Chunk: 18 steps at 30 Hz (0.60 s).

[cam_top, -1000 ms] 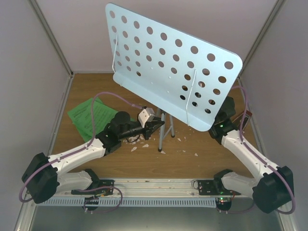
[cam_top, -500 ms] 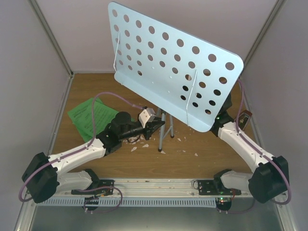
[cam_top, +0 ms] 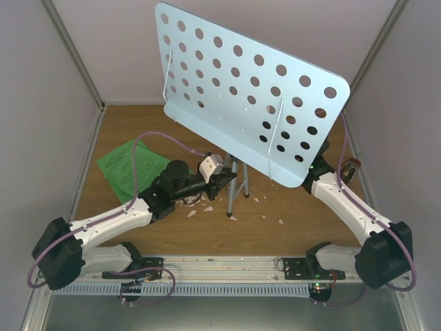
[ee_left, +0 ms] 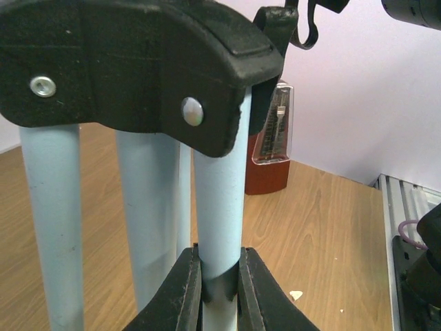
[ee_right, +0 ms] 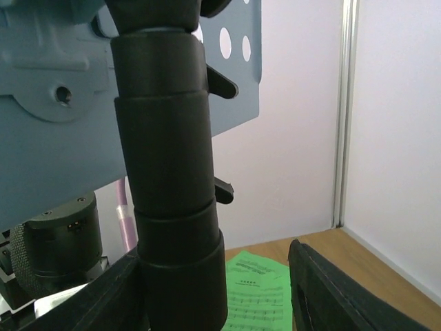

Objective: Pack up the instrument practice props

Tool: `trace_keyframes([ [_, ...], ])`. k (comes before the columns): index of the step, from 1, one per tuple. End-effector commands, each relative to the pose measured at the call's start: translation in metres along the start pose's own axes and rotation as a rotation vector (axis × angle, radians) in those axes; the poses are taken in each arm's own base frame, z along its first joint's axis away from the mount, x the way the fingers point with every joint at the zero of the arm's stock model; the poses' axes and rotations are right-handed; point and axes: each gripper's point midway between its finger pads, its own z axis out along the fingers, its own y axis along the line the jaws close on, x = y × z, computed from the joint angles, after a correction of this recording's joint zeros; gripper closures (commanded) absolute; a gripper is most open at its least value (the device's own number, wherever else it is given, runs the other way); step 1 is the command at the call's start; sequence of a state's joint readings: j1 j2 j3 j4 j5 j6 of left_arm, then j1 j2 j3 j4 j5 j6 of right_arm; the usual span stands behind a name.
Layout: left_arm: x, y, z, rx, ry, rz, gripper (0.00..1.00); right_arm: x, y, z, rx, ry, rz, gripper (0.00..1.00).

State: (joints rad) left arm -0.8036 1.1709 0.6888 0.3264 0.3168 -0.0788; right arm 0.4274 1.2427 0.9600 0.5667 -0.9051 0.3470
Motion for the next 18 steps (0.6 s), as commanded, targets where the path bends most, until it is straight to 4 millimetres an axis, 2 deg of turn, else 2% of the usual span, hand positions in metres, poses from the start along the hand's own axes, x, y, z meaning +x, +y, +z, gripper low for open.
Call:
trace_keyframes([
  [1, 0.017, -0.002, 0.005, 0.002, 0.069, -0.001, 1.00, 0.001, -0.007, 0.002, 0.038, 0.012, 0.029, 0.49],
  [4, 0.017, -0.002, 0.006, -0.002, 0.072, -0.001, 1.00, -0.002, -0.006, 0.003, 0.028, 0.006, 0.034, 0.65],
  [6, 0.016, 0.000, 0.007, -0.015, 0.075, -0.004, 1.00, -0.004, -0.005, 0.003, 0.022, 0.004, 0.037, 0.80],
  [7, 0.015, 0.001, 0.006, -0.026, 0.074, -0.007, 0.97, -0.005, -0.004, 0.003, 0.023, 0.001, 0.038, 0.86],
  [9, 0.010, 0.006, 0.004, -0.056, 0.058, -0.009, 0.75, -0.006, -0.003, 0.002, 0.027, -0.006, 0.038, 0.97],
  [10, 0.007, 0.008, 0.001, -0.076, 0.043, -0.008, 0.62, -0.008, -0.002, 0.000, 0.031, -0.014, 0.035, 0.99],
  [15, -0.010, 0.016, -0.019, -0.157, -0.060, 0.007, 0.11, -0.011, 0.001, -0.003, 0.034, -0.031, 0.030, 1.00],
  [16, -0.013, 0.017, -0.021, -0.162, -0.073, 0.016, 0.04, -0.011, 0.001, -0.003, 0.033, -0.032, 0.031, 1.00],
  [18, -0.015, 0.021, -0.017, -0.176, -0.075, 0.028, 0.01, -0.010, 0.002, -0.003, 0.030, -0.035, 0.033, 1.00],
])
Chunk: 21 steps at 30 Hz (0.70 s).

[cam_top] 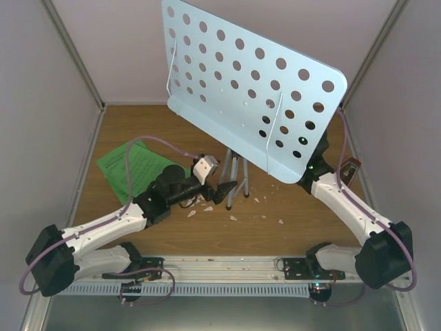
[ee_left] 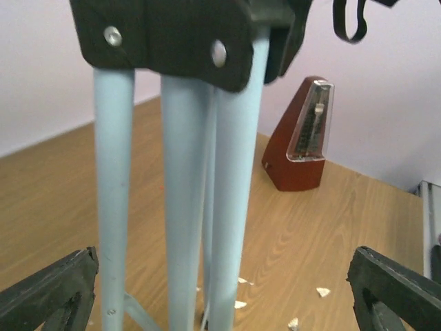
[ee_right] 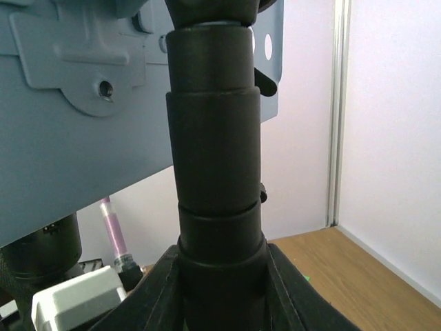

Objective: Pack up the instrument practice props

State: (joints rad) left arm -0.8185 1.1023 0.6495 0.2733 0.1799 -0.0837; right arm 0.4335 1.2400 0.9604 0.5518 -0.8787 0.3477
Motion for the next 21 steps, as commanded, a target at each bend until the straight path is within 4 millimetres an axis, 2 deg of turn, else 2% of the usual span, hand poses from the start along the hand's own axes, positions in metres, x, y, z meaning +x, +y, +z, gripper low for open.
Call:
trace_keyframes([
  [1, -0.024, 0.008, 0.002, -0.056, -0.088, 0.036, 0.01, -0.011, 0.004, -0.004, 0.008, -0.039, 0.023, 1.00],
  [11, -0.041, 0.017, 0.041, -0.063, -0.173, 0.068, 0.01, -0.015, 0.007, -0.006, -0.002, -0.079, 0.037, 1.00],
  [21, -0.051, 0.019, 0.056, -0.061, -0.288, 0.020, 0.01, -0.013, 0.005, -0.011, 0.030, -0.116, 0.056, 1.00],
])
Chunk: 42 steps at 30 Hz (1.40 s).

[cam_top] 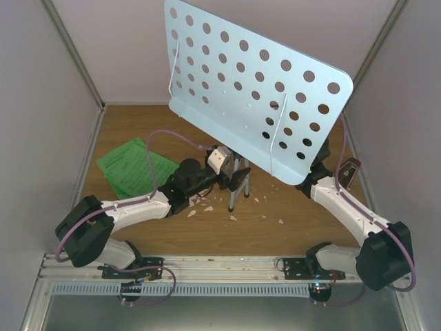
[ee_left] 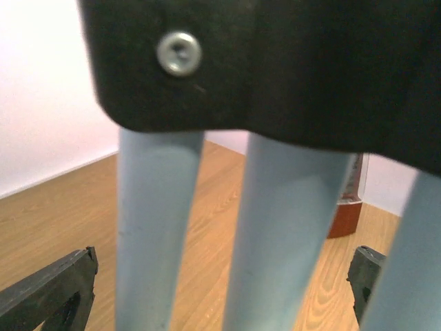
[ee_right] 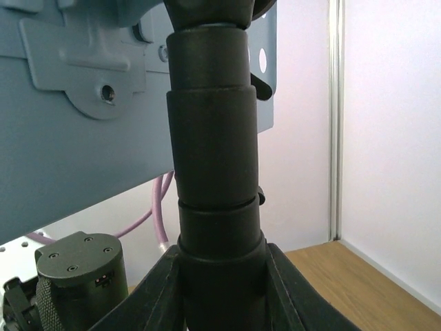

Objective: Pack up the instrument practice props

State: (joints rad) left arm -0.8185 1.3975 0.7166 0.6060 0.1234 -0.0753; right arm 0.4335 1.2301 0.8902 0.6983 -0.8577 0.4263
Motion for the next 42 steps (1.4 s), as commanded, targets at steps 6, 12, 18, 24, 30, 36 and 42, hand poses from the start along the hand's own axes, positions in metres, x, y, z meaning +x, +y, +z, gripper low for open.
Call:
trace_keyframes([
  [6, -0.049, 0.001, 0.008, -0.084, -0.257, -0.021, 0.01, -0.014, -0.001, -0.009, 0.060, -0.090, 0.053, 0.99],
  [12, -0.048, 0.007, 0.013, -0.164, -0.270, -0.025, 0.28, -0.017, -0.003, -0.012, 0.079, -0.115, 0.060, 1.00],
  [18, -0.047, 0.000, 0.014, -0.148, -0.262, -0.003, 0.60, -0.018, -0.003, -0.013, 0.086, -0.127, 0.061, 1.00],
  [24, -0.046, -0.001, 0.012, -0.156, -0.260, -0.005, 0.41, -0.030, -0.002, -0.017, 0.105, -0.170, 0.054, 0.99],
  [30, -0.047, -0.001, 0.020, -0.158, -0.265, -0.012, 0.25, -0.044, -0.003, -0.027, 0.155, -0.248, 0.050, 0.99],
  [36, -0.046, -0.005, 0.030, -0.141, -0.264, -0.014, 0.28, -0.045, -0.007, -0.035, 0.196, -0.296, 0.072, 0.99],
  [42, -0.039, -0.016, 0.041, -0.087, -0.244, -0.004, 0.30, -0.049, -0.008, -0.040, 0.220, -0.329, 0.085, 0.99],
])
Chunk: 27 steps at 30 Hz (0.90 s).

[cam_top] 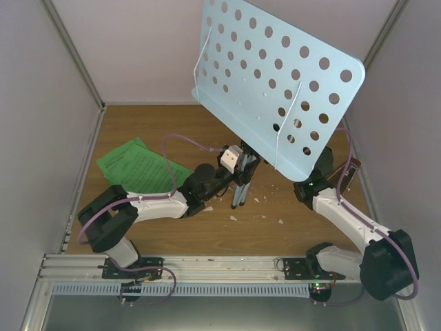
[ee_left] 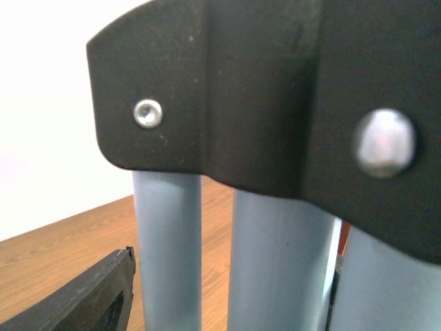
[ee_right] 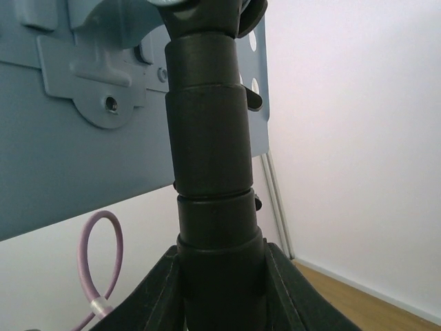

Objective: Pack up the instrument practice props

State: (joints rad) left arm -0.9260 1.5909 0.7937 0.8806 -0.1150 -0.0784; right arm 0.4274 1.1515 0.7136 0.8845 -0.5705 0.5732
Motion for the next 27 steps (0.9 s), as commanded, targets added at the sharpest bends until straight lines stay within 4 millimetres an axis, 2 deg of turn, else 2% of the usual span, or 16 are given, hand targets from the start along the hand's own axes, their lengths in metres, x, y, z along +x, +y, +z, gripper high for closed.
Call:
trace_keyframes([
  [1, -0.017, -0.011, 0.008, 0.042, -0.071, -0.006, 0.34, -0.044, 0.018, -0.007, -0.023, -0.153, 0.021, 0.99],
  [5, -0.015, -0.018, 0.010, 0.065, -0.058, 0.019, 0.55, -0.048, 0.016, -0.009, -0.005, -0.174, 0.032, 1.00],
  [9, -0.021, -0.018, 0.006, 0.053, -0.046, 0.037, 0.84, -0.054, 0.013, -0.012, 0.025, -0.201, 0.053, 1.00],
  [12, -0.032, -0.018, -0.003, 0.043, -0.026, 0.050, 0.89, -0.056, 0.007, -0.011, 0.051, -0.216, 0.083, 1.00],
  [14, -0.037, -0.017, -0.008, 0.040, 0.010, 0.049, 0.92, -0.051, -0.004, -0.010, 0.096, -0.210, 0.124, 1.00],
  [16, -0.038, -0.015, -0.013, 0.029, 0.073, 0.034, 0.99, -0.041, -0.019, -0.010, 0.153, -0.195, 0.180, 0.99],
  [19, -0.038, -0.014, -0.025, 0.018, 0.190, 0.004, 1.00, -0.016, -0.041, -0.011, 0.231, -0.166, 0.268, 0.99],
  [22, -0.026, -0.009, -0.044, -0.009, 0.303, -0.031, 1.00, 0.012, -0.064, -0.014, 0.314, -0.135, 0.367, 0.98],
  [27, 0.005, 0.000, -0.078, -0.046, 0.399, -0.122, 1.00, 0.071, -0.105, -0.027, 0.510, -0.028, 0.475, 0.84],
])
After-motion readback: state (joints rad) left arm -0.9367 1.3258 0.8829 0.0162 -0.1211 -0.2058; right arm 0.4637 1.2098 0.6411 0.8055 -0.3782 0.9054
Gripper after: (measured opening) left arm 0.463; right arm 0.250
